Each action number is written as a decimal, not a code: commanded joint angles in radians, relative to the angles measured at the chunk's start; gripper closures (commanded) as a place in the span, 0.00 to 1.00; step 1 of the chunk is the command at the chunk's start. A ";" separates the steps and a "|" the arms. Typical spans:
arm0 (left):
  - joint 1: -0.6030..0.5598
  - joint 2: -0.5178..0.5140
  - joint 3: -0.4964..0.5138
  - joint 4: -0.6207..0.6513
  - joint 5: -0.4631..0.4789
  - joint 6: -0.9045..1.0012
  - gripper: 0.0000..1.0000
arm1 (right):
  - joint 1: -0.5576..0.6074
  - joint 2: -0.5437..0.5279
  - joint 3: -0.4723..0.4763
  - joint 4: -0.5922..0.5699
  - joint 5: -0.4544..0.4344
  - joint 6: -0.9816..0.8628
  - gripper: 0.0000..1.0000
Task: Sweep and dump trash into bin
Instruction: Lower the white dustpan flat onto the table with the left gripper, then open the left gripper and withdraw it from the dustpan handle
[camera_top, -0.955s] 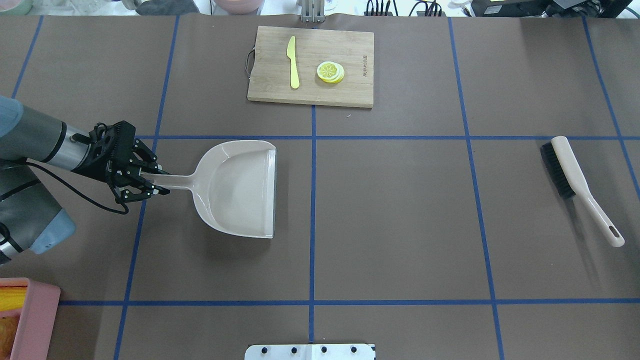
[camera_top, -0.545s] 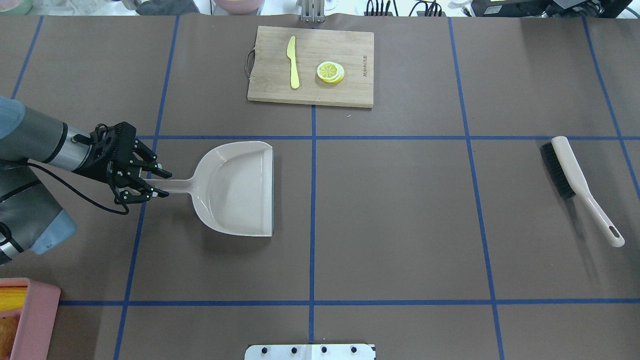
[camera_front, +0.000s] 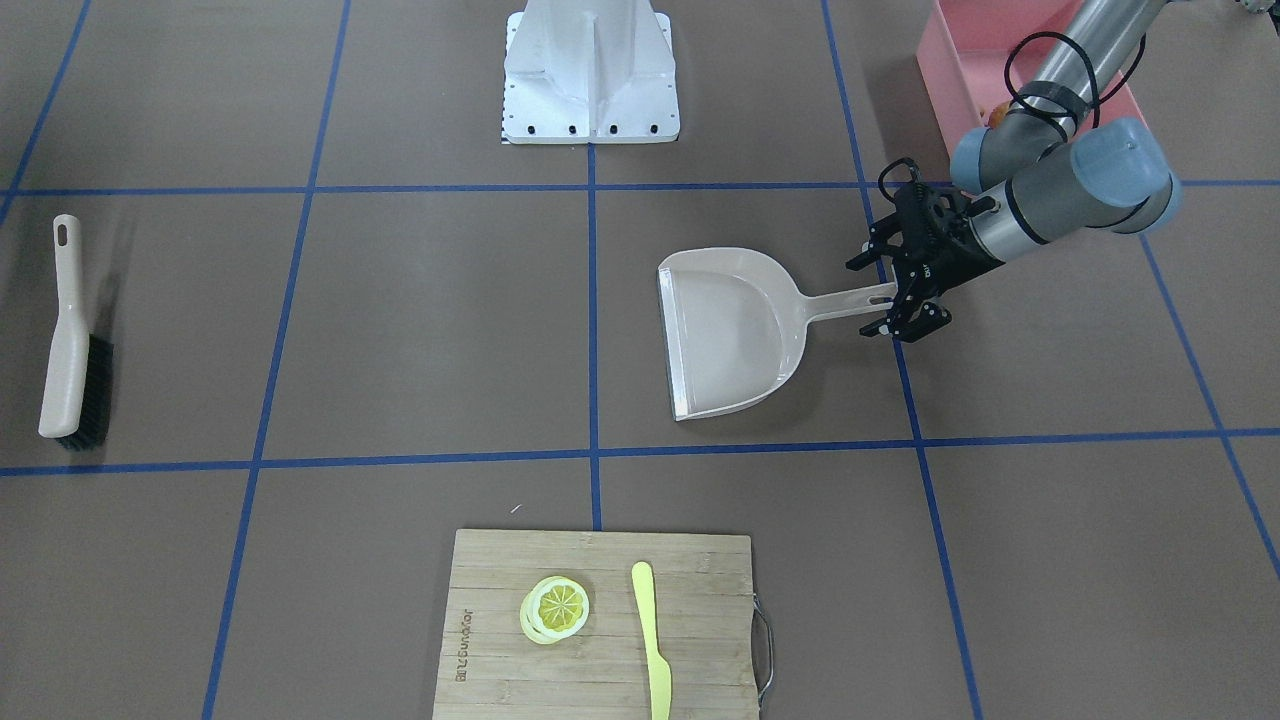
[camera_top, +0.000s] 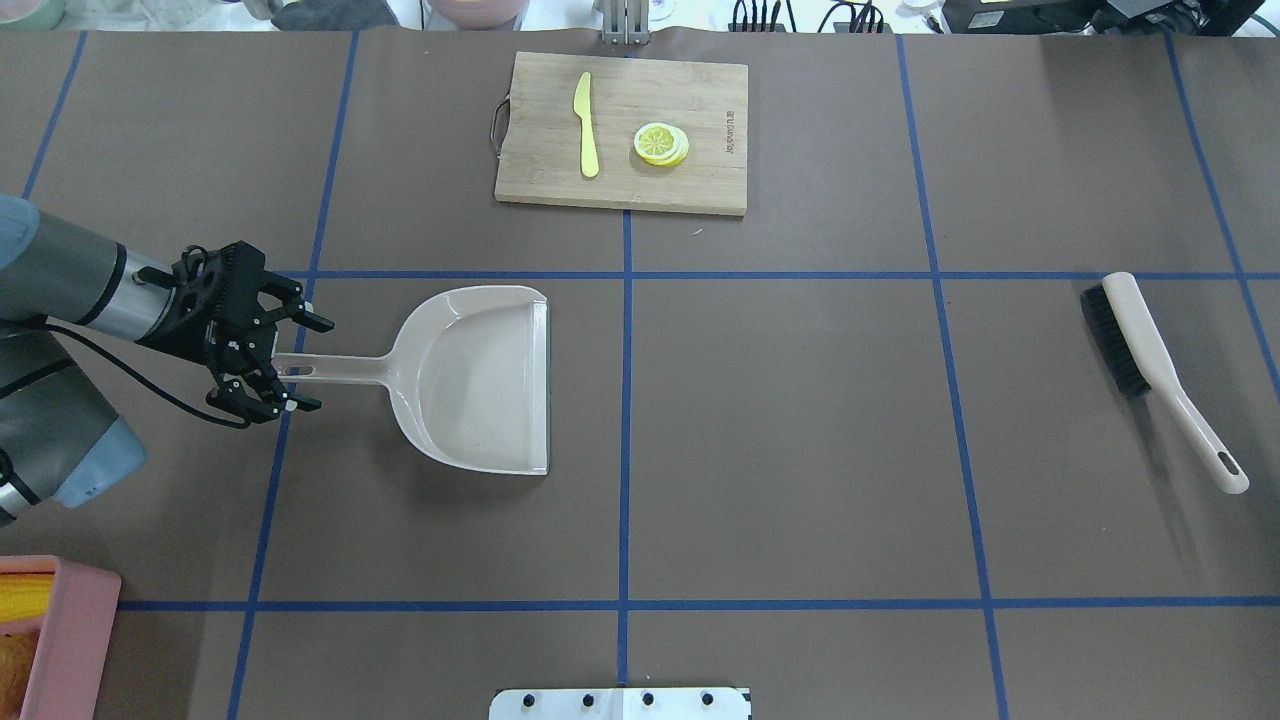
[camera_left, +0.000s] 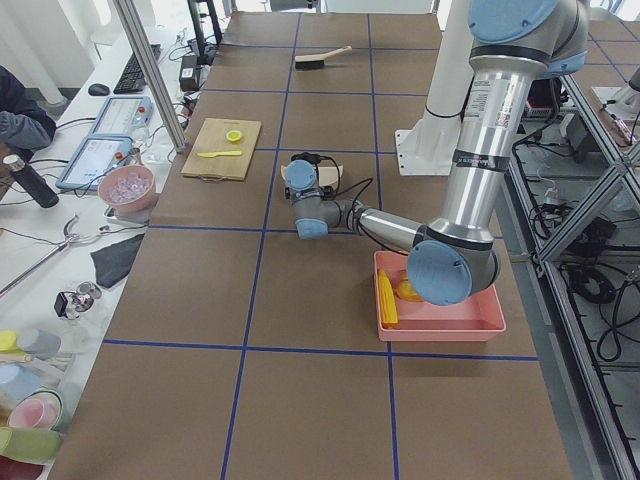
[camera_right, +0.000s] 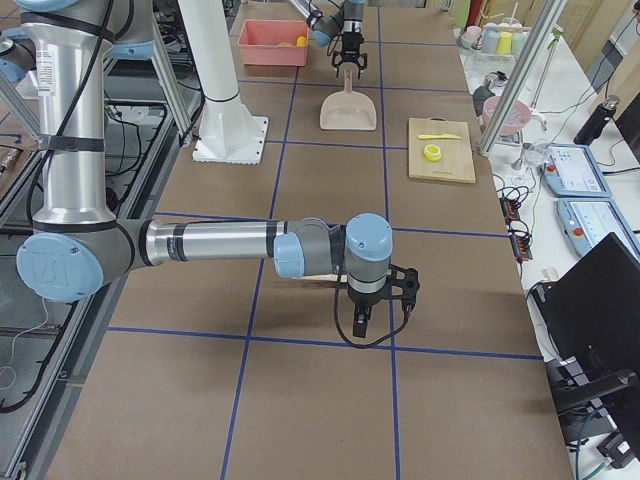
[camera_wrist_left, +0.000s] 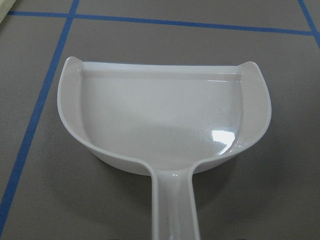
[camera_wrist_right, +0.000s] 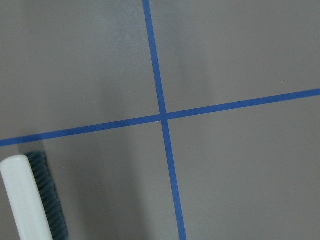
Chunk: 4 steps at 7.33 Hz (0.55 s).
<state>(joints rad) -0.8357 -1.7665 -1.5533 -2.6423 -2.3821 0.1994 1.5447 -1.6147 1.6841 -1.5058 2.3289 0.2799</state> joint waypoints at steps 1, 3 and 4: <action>-0.055 0.083 -0.126 0.008 0.000 -0.068 0.02 | 0.000 -0.005 0.008 0.001 0.010 -0.001 0.00; -0.113 0.221 -0.230 0.021 0.003 -0.155 0.02 | 0.000 -0.004 0.005 0.001 0.009 0.004 0.00; -0.191 0.232 -0.241 0.086 -0.015 -0.166 0.02 | 0.000 -0.005 0.006 0.001 0.009 0.002 0.00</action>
<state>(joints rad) -0.9473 -1.5726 -1.7639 -2.6108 -2.3836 0.0631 1.5447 -1.6190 1.6891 -1.5049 2.3378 0.2826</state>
